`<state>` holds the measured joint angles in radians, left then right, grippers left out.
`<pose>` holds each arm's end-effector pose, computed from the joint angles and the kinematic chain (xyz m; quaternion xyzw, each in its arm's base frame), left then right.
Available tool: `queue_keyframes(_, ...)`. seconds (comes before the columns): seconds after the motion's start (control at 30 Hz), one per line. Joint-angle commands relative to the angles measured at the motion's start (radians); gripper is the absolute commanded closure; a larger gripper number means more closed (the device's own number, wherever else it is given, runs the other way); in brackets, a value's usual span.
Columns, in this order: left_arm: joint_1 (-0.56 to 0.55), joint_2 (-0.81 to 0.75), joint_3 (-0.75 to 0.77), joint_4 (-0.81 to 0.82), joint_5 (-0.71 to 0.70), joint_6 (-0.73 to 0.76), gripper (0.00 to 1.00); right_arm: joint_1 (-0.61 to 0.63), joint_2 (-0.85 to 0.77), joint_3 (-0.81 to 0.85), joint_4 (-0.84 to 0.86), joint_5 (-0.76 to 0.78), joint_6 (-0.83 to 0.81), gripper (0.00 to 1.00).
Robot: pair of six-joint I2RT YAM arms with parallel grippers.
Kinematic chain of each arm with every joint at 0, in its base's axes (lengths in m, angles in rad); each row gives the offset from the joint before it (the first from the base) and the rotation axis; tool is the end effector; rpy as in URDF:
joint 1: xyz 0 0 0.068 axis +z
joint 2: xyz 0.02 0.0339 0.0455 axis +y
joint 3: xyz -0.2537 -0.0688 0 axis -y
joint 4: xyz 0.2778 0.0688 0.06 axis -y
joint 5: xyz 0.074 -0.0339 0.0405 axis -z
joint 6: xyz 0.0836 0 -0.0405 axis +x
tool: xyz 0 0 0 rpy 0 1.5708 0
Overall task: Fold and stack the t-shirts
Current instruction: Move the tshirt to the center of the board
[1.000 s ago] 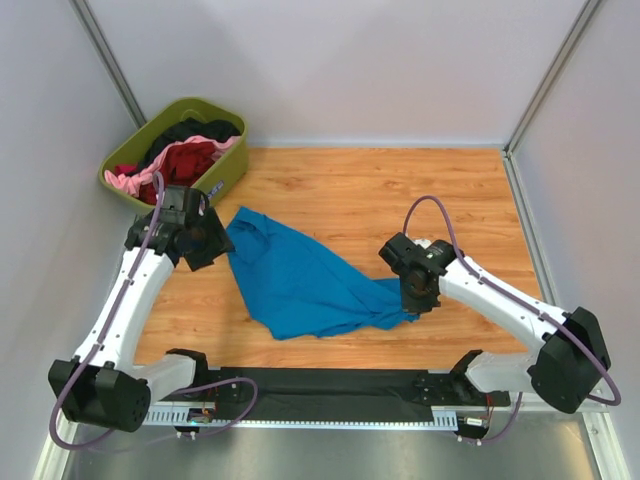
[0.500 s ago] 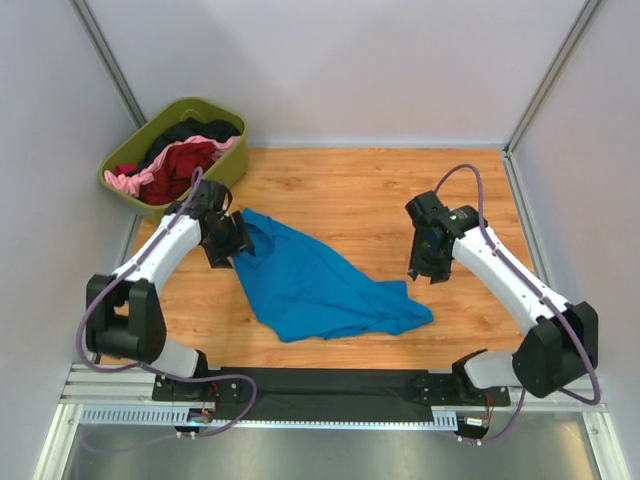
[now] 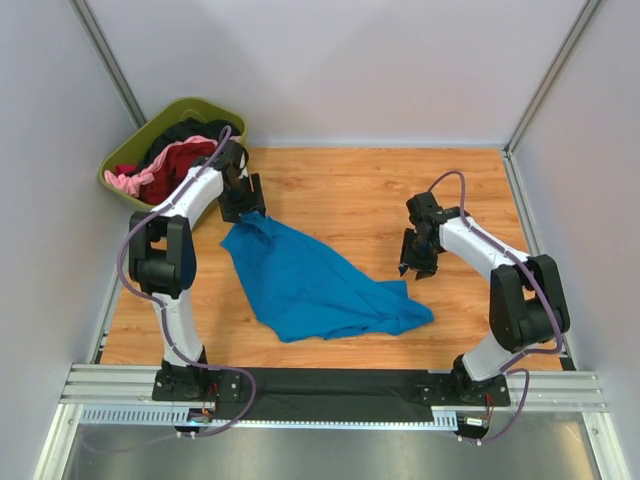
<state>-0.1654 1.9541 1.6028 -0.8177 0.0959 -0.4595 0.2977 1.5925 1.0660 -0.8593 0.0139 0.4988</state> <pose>0.4503 -0.0833 0.1648 -0.1339 0.9696 -0.1060 0.1752 0.3109 0.0942 0.1245 0.1006 0.9906 0.0294 0.0878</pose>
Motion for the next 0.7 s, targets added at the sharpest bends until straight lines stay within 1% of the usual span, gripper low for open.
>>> queue_keyframes(0.0, -0.005, 0.07, 0.081, -0.017, 0.008, 0.065, 0.24, -0.009, 0.035, -0.037, 0.136, -0.051, -0.029, 0.55)
queue_keyframes(0.1, -0.005, 0.11, 0.092, -0.018, 0.028, 0.078, 0.24, -0.011, 0.079, -0.067, 0.187, -0.083, -0.016, 0.55)
queue_keyframes(0.23, -0.008, 0.143, 0.1, 0.005, 0.031, 0.084, 0.24, -0.011, 0.086, -0.122, 0.22, -0.109, -0.008, 0.55)
queue_keyframes(0.47, -0.011, 0.19, 0.149, -0.003, 0.027, 0.101, 0.25, -0.009, 0.063, -0.179, 0.223, -0.049, 0.009, 0.57)
queue_keyframes(0.57, -0.011, 0.203, 0.166, 0.008, 0.033, 0.111, 0.26, -0.009, 0.081, -0.175, 0.23, -0.035, 0.001, 0.63)
queue_keyframes(0.6, -0.011, 0.207, 0.172, 0.009, 0.033, 0.111, 0.26, -0.009, 0.089, -0.167, 0.232, -0.032, -0.002, 0.68)
queue_keyframes(0.67, -0.011, 0.213, 0.18, 0.009, 0.041, 0.107, 0.27, -0.009, 0.095, -0.158, 0.23, -0.022, -0.008, 0.75)
